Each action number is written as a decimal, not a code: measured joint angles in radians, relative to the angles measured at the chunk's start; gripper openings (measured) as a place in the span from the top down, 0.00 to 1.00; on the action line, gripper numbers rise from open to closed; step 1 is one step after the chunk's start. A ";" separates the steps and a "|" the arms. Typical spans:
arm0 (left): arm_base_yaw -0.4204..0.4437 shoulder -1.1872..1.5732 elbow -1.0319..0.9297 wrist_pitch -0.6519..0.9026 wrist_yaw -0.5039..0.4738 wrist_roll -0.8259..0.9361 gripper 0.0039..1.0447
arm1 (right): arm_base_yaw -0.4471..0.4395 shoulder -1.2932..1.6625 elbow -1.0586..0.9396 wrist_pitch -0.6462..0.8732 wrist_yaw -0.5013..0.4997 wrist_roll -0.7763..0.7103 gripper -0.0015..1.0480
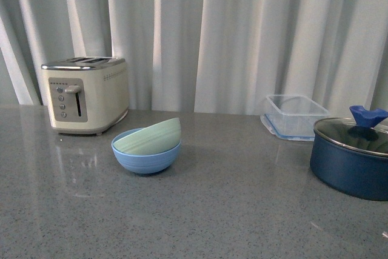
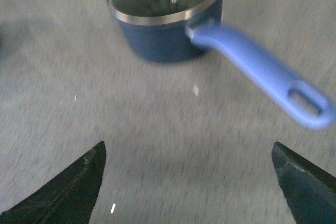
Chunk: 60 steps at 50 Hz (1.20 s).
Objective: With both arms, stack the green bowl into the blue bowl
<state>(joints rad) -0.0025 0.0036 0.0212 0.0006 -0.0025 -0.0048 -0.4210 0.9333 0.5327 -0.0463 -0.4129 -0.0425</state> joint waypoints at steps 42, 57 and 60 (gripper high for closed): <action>0.000 0.000 0.000 0.000 0.000 0.000 0.06 | 0.339 -0.452 -0.466 0.455 0.360 0.033 0.99; 0.000 0.000 0.000 0.000 0.000 0.000 0.06 | 0.417 -0.587 -0.528 0.390 0.412 0.035 0.99; 0.000 0.000 0.000 0.000 0.000 0.000 0.06 | 0.417 -0.611 -0.528 0.370 0.412 0.036 0.99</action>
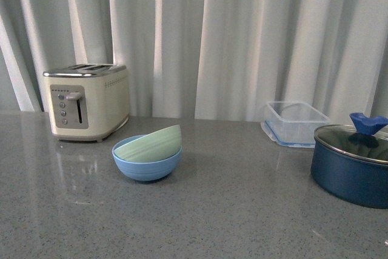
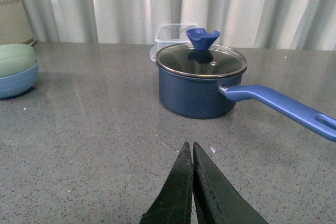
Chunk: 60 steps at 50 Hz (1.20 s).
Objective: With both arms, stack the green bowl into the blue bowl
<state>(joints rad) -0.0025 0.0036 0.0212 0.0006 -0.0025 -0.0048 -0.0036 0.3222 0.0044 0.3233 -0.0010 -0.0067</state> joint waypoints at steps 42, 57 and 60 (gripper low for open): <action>0.000 0.000 0.000 0.000 0.000 0.000 0.06 | 0.000 -0.317 0.001 -0.322 0.000 0.000 0.73; 0.000 0.000 0.000 0.000 0.000 0.000 0.06 | 0.000 -0.317 0.001 -0.322 0.000 0.000 0.27; 0.000 0.000 0.000 0.000 0.000 0.000 0.06 | 0.000 -0.317 0.001 -0.322 0.000 0.000 0.15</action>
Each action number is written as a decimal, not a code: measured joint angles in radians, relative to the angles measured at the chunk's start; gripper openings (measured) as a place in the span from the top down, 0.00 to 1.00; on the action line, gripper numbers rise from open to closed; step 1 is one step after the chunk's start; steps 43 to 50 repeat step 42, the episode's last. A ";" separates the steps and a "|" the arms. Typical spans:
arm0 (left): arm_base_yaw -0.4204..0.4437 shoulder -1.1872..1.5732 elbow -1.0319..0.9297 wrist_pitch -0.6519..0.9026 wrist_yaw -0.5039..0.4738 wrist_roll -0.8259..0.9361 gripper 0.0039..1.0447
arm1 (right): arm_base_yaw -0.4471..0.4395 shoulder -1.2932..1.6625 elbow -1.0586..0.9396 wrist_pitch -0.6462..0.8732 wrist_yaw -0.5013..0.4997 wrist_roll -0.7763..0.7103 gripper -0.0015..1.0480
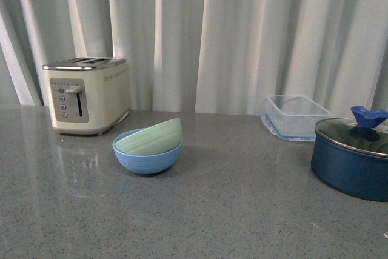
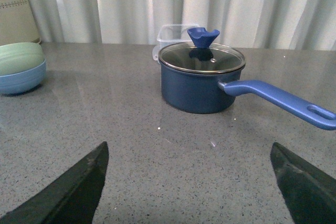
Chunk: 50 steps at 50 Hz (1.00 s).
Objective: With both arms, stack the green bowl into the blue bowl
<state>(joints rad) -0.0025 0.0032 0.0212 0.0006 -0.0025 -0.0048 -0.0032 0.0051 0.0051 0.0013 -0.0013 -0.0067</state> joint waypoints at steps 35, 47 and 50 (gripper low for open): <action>0.000 0.000 0.000 0.000 0.000 0.000 0.06 | 0.000 0.000 0.000 0.000 0.000 0.002 0.10; 0.000 0.000 0.000 0.000 0.000 0.000 0.06 | 0.000 0.000 0.000 0.000 0.000 0.002 0.10; 0.000 0.000 0.000 0.000 0.000 0.000 0.06 | 0.000 0.000 0.000 0.000 0.000 0.002 0.10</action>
